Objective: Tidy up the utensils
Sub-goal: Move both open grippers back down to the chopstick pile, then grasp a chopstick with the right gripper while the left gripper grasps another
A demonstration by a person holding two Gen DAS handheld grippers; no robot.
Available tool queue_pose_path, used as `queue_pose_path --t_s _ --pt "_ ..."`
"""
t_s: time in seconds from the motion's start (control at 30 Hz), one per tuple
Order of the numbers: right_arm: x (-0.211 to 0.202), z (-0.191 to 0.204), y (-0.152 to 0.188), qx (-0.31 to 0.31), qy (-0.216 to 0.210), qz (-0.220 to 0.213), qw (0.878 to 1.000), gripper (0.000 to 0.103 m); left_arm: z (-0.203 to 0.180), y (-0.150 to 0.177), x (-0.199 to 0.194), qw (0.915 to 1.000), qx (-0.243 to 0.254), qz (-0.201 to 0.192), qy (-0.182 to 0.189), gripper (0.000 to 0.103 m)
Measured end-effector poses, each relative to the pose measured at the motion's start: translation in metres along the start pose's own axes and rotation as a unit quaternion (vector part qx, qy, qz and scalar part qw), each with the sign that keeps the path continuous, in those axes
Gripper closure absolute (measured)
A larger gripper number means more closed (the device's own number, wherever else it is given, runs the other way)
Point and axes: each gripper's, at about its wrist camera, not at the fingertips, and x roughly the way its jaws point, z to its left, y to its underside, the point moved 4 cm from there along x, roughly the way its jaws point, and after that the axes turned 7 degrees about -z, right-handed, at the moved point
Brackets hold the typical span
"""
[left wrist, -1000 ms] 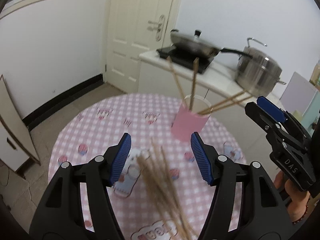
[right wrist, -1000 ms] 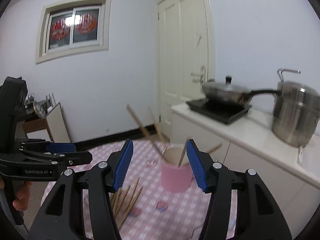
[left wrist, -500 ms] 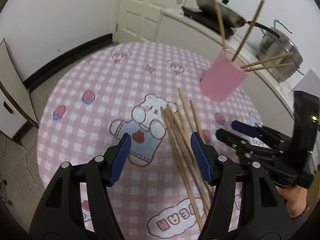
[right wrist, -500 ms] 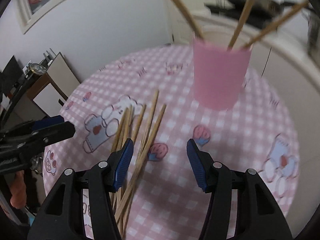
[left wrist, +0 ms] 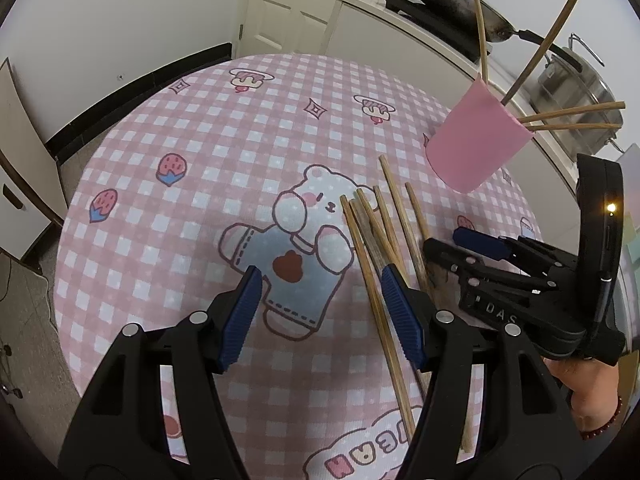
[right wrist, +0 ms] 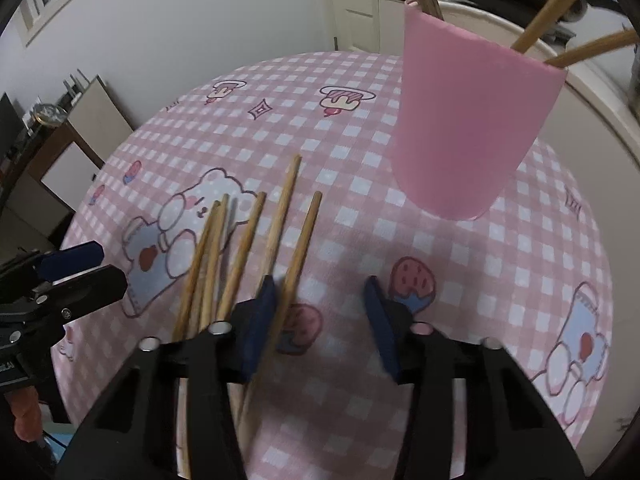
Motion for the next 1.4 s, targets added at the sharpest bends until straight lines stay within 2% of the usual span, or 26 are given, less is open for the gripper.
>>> queue_pose_path --t_s 0.13,0.33,0.53,0.83,0.9,0.93,1.0,1.17,1.27,1.3,1.33,1.4 --pt "-0.002 -0.008 0.000 -0.001 -0.010 0.006 1.000 0.078 -0.007 0.002 0.011 0.9999 0.007 0.010 -0.001 0.041" --pt "-0.005 -0.013 0.001 0.001 -0.017 0.006 1.000 0.078 -0.015 0.003 0.025 0.9994 0.019 0.024 -0.014 0.041" --pt "-0.005 -0.015 0.002 0.010 -0.032 0.006 0.999 0.078 -0.014 0.006 0.035 0.9976 0.036 0.034 -0.047 0.041" --pt "-0.006 -0.019 0.001 0.007 -0.038 0.007 0.999 0.078 -0.019 0.003 0.042 0.9951 0.058 0.032 -0.073 0.042" --pt "-0.005 -0.018 0.000 0.006 -0.037 0.009 0.999 0.078 -0.020 0.001 0.043 0.9952 0.060 0.032 -0.070 0.049" --pt "-0.005 -0.017 -0.001 0.003 -0.035 0.011 0.999 0.078 -0.022 0.000 0.044 0.9950 0.064 0.034 -0.069 0.056" --pt "-0.003 -0.015 -0.002 -0.003 -0.032 0.013 0.999 0.078 -0.024 -0.002 0.048 0.9922 0.077 0.037 -0.091 0.072" --pt "0.003 -0.009 -0.007 -0.021 -0.020 0.021 0.999 0.078 -0.025 -0.006 0.052 0.9911 0.085 0.039 -0.095 0.075" --pt "0.007 -0.008 -0.012 -0.030 -0.012 0.023 0.999 0.078 -0.021 -0.009 0.053 0.9913 0.085 0.038 -0.093 0.081" --pt "0.008 -0.006 -0.014 -0.034 -0.007 0.022 0.999 0.078 -0.020 -0.010 0.054 0.9912 0.085 0.037 -0.094 0.086" --pt "0.010 -0.006 -0.016 -0.038 -0.003 0.022 0.999 0.080 -0.019 -0.011 0.054 0.9914 0.084 0.036 -0.094 0.091" --pt "0.011 -0.007 -0.019 -0.046 0.007 0.018 0.999 0.092 -0.018 -0.013 0.055 0.9925 0.078 0.034 -0.087 0.094"
